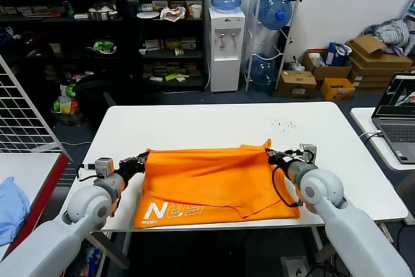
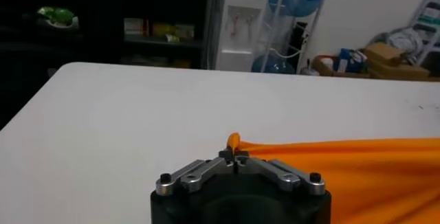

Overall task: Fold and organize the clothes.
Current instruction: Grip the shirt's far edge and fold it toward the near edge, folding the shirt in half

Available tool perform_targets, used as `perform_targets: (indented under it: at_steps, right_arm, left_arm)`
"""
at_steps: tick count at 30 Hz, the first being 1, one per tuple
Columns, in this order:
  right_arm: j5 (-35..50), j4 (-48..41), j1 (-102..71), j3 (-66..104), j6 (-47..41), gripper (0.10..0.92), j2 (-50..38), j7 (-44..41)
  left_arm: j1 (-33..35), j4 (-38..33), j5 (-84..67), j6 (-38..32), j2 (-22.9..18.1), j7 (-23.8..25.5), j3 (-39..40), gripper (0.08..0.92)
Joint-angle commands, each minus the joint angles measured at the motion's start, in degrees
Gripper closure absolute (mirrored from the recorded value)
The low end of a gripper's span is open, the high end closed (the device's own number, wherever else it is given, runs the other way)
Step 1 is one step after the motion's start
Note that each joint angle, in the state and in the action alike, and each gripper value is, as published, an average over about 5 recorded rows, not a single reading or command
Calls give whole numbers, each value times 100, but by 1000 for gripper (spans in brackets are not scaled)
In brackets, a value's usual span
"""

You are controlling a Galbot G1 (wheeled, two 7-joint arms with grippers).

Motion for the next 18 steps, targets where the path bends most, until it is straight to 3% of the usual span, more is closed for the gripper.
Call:
perform_targets:
  at_steps: [1,15,18]
  right_arm:
    - [304,1117,-895,323,-104,902,-493,287]
    - [230,1492,-1684,753,-287,899,-554,247]
    - [200,1548,-1778,849,-304,854,-579,137]
  left_arm:
    - [905,-1108,30,0,277,-97,-185,907]
    - [1508,-1402,532,3,395,-138,-286,904]
    - [1576,-1406,533,23,381,-138,-334,878]
